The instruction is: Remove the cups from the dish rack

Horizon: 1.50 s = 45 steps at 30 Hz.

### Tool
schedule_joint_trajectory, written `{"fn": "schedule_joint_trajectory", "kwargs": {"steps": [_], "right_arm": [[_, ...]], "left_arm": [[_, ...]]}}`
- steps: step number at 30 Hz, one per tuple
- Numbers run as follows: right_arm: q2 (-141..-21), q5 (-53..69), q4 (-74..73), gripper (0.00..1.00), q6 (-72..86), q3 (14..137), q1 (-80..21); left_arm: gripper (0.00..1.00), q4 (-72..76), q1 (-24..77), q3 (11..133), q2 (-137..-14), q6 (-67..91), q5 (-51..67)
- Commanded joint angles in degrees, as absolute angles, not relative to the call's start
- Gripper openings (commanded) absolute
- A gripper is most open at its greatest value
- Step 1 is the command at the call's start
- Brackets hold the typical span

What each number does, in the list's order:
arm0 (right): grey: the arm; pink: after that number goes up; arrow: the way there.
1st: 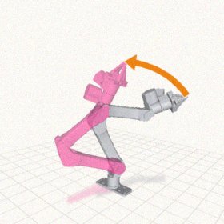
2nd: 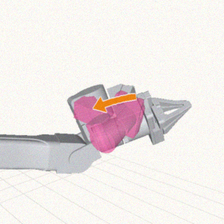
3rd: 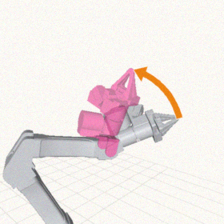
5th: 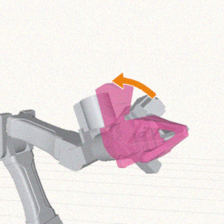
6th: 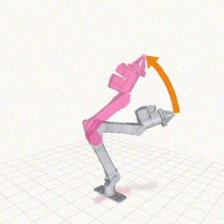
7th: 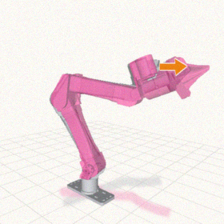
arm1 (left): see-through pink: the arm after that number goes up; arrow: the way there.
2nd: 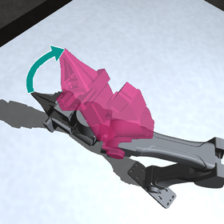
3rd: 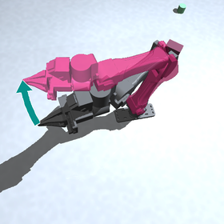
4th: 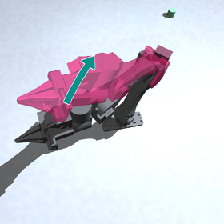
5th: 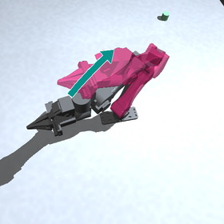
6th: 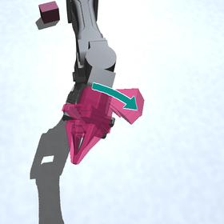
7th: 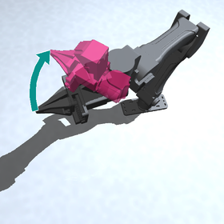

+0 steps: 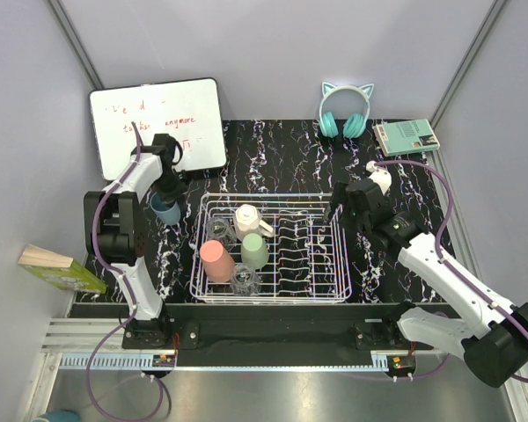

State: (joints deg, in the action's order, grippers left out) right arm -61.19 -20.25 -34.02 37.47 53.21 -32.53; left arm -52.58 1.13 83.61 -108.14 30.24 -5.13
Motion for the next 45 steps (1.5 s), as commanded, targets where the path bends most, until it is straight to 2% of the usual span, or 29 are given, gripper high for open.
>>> {"fn": "schedule_joint_trajectory", "kwargs": {"steps": [1, 5, 8, 9, 13, 22, 24, 27, 29, 30, 33, 36, 39, 45], "right_arm": [[-61.0, -20.3, -32.0, 1.00, 36.7, 53.1, -32.8], [-61.2, -20.0, -31.8, 1.00, 36.9, 53.1, -32.7], [-61.2, -19.6, -31.6, 1.00, 37.0, 53.1, -32.8], [-61.1, -19.5, -31.6, 1.00, 37.1, 53.1, -32.8], [-61.1, -19.4, -31.6, 1.00, 36.9, 52.9, -32.8], [-62.0, -19.4, -31.2, 1.00, 35.7, 53.1, -32.8], [-62.6, -18.1, -30.9, 1.00, 35.0, 53.4, -32.7], [-63.6, -15.4, -29.7, 1.00, 34.6, 53.9, -32.9], [-64.0, -14.1, -28.0, 1.00, 34.6, 53.8, -33.7], [-63.7, -14.0, -27.1, 1.00, 35.0, 53.5, -34.1], [-61.2, -14.5, -22.3, 1.00, 36.1, 51.4, -35.8], [-61.1, -11.4, -22.1, 1.00, 34.2, 52.8, -37.1], [-63.9, -7.0, -23.9, 1.00, 31.1, 55.8, -39.0], [-71.4, -7.0, -23.3, 1.00, 29.5, 59.7, -46.1]], "left_arm": [[0.17, -51.3, 0.8, 86.1, -107.0, 30.1, -5.4], [0.25, -51.5, 0.8, 86.8, -104.5, 30.1, -6.2], [0.35, -51.5, 0.8, 87.1, -102.4, 30.6, -7.4], [0.42, -51.5, 0.8, 87.2, -101.9, 30.7, -7.7], [0.52, -51.9, 0.8, 87.5, -99.5, 30.8, -8.4], [0.59, -53.3, 3.5, 87.6, -92.2, 30.8, -13.4], [0.69, -53.3, 4.7, 87.4, -88.8, 31.1, -15.1], [0.77, -52.9, 8.1, 87.0, -84.5, 29.3, -15.4], [0.89, -52.6, 12.6, 86.5, -82.5, 28.7, -18.1], [0.99, -52.4, 14.2, 86.1, -80.4, 28.7, -19.2], [0.99, -50.9, 21.2, 83.3, -76.1, 29.0, -22.4], [0.99, -48.1, 24.1, 78.8, -71.1, 29.6, -22.2], [0.99, -45.7, 26.1, 74.4, -66.5, 30.7, -22.5], [0.99, -45.5, 29.4, 68.8, -59.7, 32.2, -25.4]]}}
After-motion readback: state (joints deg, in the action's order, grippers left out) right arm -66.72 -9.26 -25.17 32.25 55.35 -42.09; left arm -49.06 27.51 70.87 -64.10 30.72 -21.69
